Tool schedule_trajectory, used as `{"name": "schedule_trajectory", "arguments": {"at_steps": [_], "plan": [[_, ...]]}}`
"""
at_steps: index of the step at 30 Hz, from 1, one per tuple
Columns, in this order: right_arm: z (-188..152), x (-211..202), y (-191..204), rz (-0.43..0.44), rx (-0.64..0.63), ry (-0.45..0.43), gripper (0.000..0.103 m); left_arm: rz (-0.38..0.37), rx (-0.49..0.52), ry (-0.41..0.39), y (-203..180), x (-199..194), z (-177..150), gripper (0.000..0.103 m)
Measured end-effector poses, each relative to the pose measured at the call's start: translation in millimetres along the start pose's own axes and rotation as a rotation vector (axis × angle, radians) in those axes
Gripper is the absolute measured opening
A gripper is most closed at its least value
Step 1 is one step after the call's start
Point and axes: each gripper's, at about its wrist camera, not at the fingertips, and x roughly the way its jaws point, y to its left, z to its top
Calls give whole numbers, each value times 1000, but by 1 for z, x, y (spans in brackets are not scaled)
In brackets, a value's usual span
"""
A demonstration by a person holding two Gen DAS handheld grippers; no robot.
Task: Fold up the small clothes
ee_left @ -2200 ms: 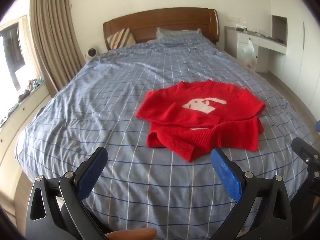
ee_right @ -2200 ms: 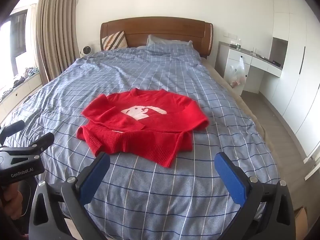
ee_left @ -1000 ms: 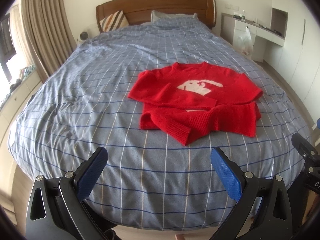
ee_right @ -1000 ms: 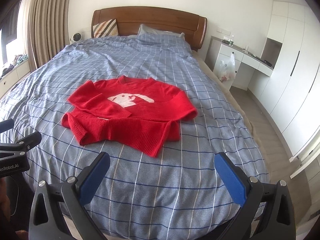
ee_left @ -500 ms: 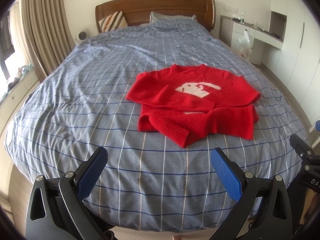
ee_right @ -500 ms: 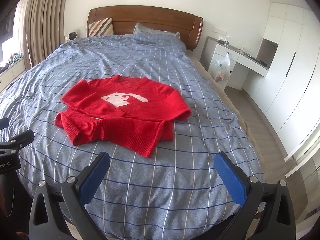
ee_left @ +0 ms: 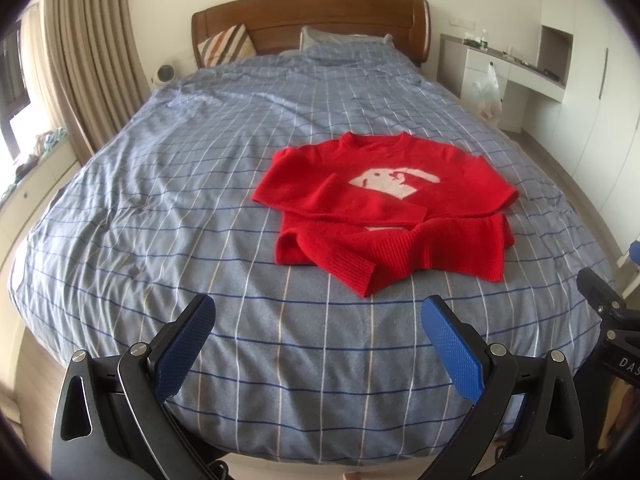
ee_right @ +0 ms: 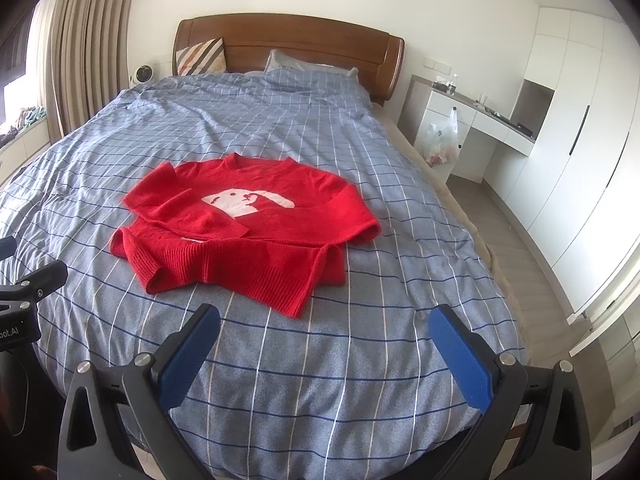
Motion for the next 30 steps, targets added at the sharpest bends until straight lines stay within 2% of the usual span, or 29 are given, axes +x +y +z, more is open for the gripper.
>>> {"name": "schedule_trajectory", "arguments": {"at_steps": [10, 16, 19, 23, 24, 26, 28, 29, 30], "plan": [[-1, 3, 0, 8, -2, 5, 103, -16, -5, 20, 8, 10, -2, 103], [-9, 17, -17, 66, 46, -4, 103, -84, -118, 90, 54, 49, -11, 103], [-18, 46, -22, 156, 73, 13, 103, -118, -103, 110, 52, 72, -10, 103], [-29, 112, -20, 340, 133, 107, 101, -242, -67, 178, 19, 118, -1, 102], [-31, 129, -20, 366, 153, 126, 99, -242, -64, 185, 13, 129, 1, 102], [-32, 160, -23, 401, 201, 152, 85, -227, -63, 192, 4, 152, 6, 101], [-31, 183, -30, 437, 260, 170, 79, -222, -79, 218, 2, 172, 9, 98], [-30, 193, -32, 469, 288, 177, 74, -230, -93, 232, 2, 179, 9, 89], [-29, 203, -32, 511, 308, 185, 70, -238, -102, 252, 2, 187, 9, 71]]}}
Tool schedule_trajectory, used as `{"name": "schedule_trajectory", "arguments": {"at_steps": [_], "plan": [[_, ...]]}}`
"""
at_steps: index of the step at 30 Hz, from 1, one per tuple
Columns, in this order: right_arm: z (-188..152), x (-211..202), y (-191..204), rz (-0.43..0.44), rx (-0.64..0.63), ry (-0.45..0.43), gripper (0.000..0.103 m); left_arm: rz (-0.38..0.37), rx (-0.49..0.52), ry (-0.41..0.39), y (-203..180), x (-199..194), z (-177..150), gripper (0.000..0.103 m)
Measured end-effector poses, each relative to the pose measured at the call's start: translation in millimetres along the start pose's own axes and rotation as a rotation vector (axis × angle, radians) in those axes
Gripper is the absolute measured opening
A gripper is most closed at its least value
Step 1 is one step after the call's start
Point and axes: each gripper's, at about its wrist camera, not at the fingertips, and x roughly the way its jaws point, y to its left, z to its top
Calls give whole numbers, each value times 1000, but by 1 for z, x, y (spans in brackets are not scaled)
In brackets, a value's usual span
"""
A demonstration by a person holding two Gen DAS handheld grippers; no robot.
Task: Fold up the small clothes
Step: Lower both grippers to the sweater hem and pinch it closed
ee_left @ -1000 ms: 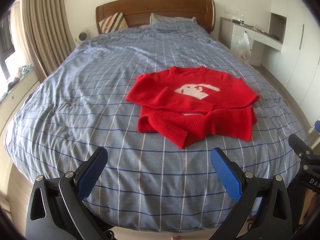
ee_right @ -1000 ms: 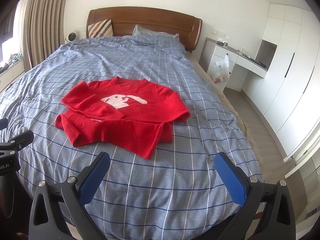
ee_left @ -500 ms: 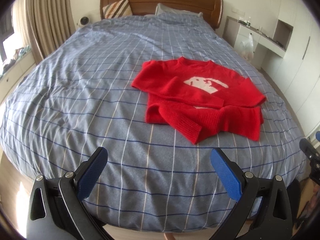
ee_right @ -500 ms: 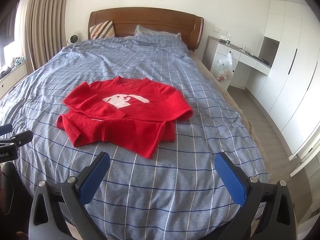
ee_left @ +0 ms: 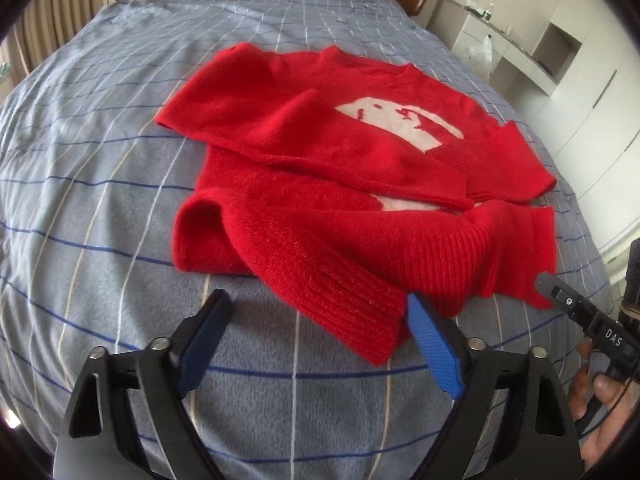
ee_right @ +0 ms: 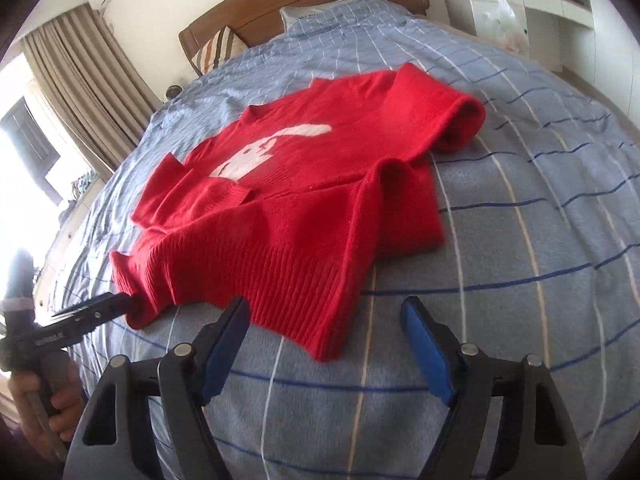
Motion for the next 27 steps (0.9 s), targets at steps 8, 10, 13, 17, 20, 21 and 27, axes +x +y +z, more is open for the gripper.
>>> {"name": "schedule_trajectory", "arguments": {"at_steps": [8, 10, 13, 17, 20, 21, 27], "plan": [[-2, -39, -3, 151, 4, 32, 4, -186, 24, 4, 29, -60, -30, 8], [-15, -68, -7, 205, 20, 68, 4, -237, 35, 30, 40, -79, -47, 8], [-39, -86, -13, 236, 40, 139, 4, -266, 47, 81, 44, -81, -73, 8], [-65, -57, -18, 149, 14, 214, 4, -199, 73, 106, 41, -55, -91, 22], [-73, -43, -22, 121, 13, 203, 10, -183, 54, 62, 48, -60, -98, 60], [-74, -43, -24, 124, 21, 195, 10, -190, 48, 37, 51, -65, -99, 71], [-75, -46, -30, 180, 70, 186, 31, -207, 25, 11, 48, -64, -93, 73]]}}
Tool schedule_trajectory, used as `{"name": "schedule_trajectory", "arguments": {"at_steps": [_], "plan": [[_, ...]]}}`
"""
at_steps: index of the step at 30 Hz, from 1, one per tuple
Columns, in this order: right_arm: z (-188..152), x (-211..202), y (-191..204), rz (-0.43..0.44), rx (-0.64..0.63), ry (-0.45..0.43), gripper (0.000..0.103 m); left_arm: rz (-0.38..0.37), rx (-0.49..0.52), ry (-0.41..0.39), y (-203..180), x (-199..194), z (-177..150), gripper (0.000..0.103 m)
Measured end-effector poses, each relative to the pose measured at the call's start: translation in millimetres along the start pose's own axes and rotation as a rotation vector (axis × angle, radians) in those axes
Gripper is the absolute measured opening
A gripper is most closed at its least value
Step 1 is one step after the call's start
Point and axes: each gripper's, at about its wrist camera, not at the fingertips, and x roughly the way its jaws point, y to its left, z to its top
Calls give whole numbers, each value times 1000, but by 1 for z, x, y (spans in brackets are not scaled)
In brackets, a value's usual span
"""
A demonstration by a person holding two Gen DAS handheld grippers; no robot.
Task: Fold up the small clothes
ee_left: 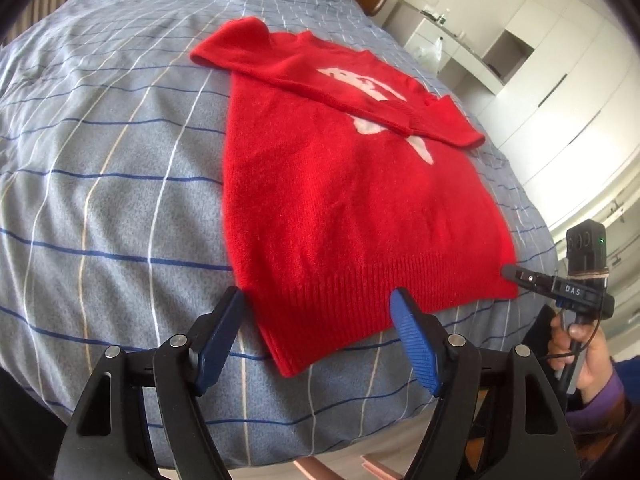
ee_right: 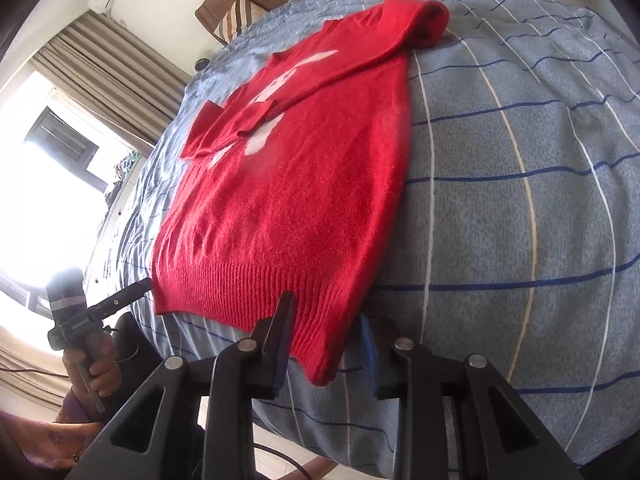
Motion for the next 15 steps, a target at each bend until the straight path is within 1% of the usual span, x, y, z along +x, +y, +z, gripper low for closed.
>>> {"name": "schedule_trajectory", "arguments": {"at_steps": [1, 2, 3, 4, 5, 8, 9, 10, 11, 13, 15], "plan": [[0, 2, -1, 8, 6, 5, 31, 23, 0, 16, -2, 7, 2, 48], [-1, 3, -1, 13, 9, 10, 24, 68, 0, 35, -3, 14, 2, 25], [-1, 4, -1, 3, 9, 18, 12, 100, -9, 54, -1, 18, 1, 5], [-2, 5, 0, -27, 2, 33, 4, 94, -34, 54, 3, 18, 0, 4], [-4, 3, 0, -61, -4, 39, 4, 86, -59, 45, 6, 15, -1, 3], [-7, -9, 0, -146, -7, 38, 3, 146, -40, 29, 8, 4, -5, 2], [-8, -12, 0, -165, -6, 33, 3, 174, -31, 32, 8, 3, -6, 1], [-8, -15, -1, -183, -4, 29, 3, 217, -20, 37, 9, 3, -8, 1], [-9, -16, -2, -202, -3, 26, 3, 232, -19, 41, 13, 6, -10, 1], [-10, -8, -8, -219, 6, 39, 3, 218, -57, 51, 23, 14, -12, 1], [-11, 3, -13, -218, 18, 49, 3, 243, -34, 42, 20, 18, -12, 1]]}}
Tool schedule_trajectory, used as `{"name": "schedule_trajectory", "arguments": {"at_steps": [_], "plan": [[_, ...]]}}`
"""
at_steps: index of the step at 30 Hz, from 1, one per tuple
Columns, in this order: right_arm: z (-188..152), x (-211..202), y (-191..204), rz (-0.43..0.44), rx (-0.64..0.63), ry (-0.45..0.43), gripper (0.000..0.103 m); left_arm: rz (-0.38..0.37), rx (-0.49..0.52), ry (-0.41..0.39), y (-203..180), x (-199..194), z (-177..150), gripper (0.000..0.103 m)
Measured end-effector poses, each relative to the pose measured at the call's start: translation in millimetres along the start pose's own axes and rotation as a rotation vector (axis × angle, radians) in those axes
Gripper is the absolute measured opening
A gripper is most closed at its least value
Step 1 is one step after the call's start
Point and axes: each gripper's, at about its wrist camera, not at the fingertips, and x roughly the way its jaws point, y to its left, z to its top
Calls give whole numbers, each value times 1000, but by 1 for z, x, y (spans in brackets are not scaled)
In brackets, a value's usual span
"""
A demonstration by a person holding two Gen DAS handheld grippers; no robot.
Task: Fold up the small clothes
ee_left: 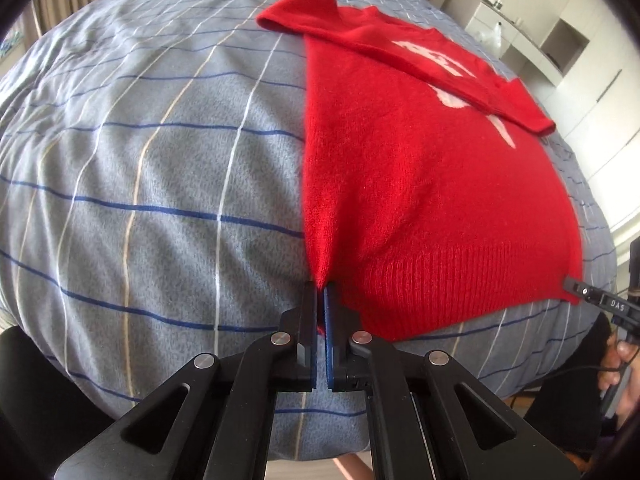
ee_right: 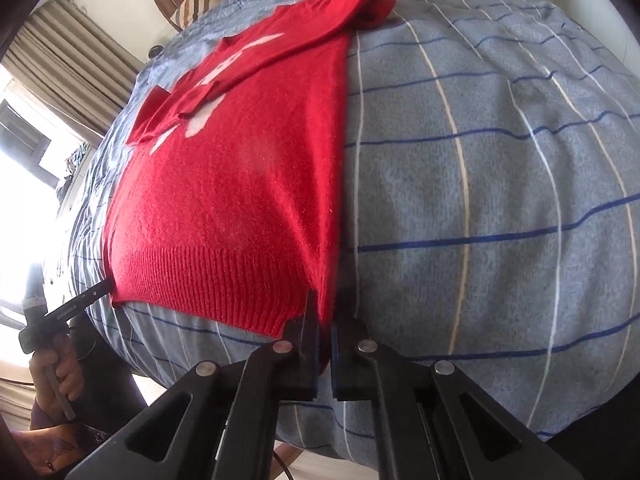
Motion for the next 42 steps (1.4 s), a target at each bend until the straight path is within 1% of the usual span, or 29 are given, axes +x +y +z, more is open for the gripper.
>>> {"name": "schedule_trajectory", "arguments": {"at_steps": [3, 5, 8, 10, 11, 12, 13, 14, 15, 17, 18, 19, 20, 21, 23, 24, 25, 26, 27, 29, 31, 32, 33, 34, 35, 36, 37, 39, 42], "plan": [[1, 3, 4, -32, -32, -1, 3, 57, 60, -27, -9, 5, -5, 1], [1, 7, 1, -26, -39, -2, 3, 80, 85, -55, -13, 7, -10, 1], [0, 8, 2, -26, -47, -9, 3, 107, 105, -74, -17, 4, -12, 3], [-3, 6, 7, -50, -78, -17, 2, 116, 108, -77, -18, 1, -13, 6], [-4, 5, 9, -57, -90, -20, 5, 120, 112, -75, -18, -2, -13, 9], [-4, 2, 10, -53, -94, -13, 9, 126, 115, -72, -20, -4, -13, 20], [-5, 0, 11, -51, -97, 7, 17, 130, 117, -70, -20, -8, -13, 41], [-5, -3, 13, -59, -106, 34, 25, 132, 115, -71, -20, -14, -14, 54], [-5, -9, 15, -79, -125, 49, 27, 139, 108, -83, -19, -22, -15, 66], [1, -28, 24, -160, -209, 41, 30, 138, 88, -130, -16, -39, -14, 67], [8, -39, 30, -209, -262, 17, 30, 136, 68, -161, -14, -48, -12, 68], [18, -49, 37, -249, -314, -12, 31, 136, 44, -194, -12, -54, -8, 70], [31, -58, 46, -276, -364, -48, 33, 139, 21, -231, -9, -60, -3, 72], [45, -63, 55, -290, -412, -84, 35, 146, 0, -272, -8, -64, 2, 74], [76, -62, 79, -281, -522, -150, 45, 181, -38, -339, -4, -66, 11, 75], [89, -56, 92, -258, -581, -170, 47, 196, -51, -361, -3, -64, 13, 76], [103, -43, 105, -223, -639, -167, 49, 213, -61, -377, 0, -61, 15, 76], [115, -25, 116, -195, -687, -136, 49, 235, -69, -388, 2, -57, 14, 76], [126, -4, 126, -191, -727, -109, 49, 258, -74, -396, 5, -53, 12, 76], [141, 39, 143, -246, -815, -70, 48, 300, -79, -399, 13, -44, 4, 76], [151, 75, 150, -312, -856, -59, 48, 333, -85, -364, 22, -34, -2, 76], [157, 85, 150, -310, -855, -74, 48, 339, -96, -332, 26, -29, -2, 76], [163, 92, 149, -290, -841, -98, 48, 329, -113, -311, 29, -26, -2, 76], [171, 95, 147, -265, -804, -117, 44, 311, -127, -303, 32, -24, -2, 76], [180, 95, 140, -222, -741, -123, 18, 306, -133, -302, 33, -23, -1, 76], [189, 92, 133, -183, -668, -129, 2, 314, -130, -301, 32, -22, -1, 76], [197, 85, 122, -173, -593, -153, 3, 326, -123, -299, 31, -22, -1, 76], [213, 58, 95, -106, -434, -238, 3, 325, -122, -293, 31, -22, -2, 76], [228, 1, 22, -93, -188, -366, 3, 304, -152, -284, 36, -22, -4, 76]]}}
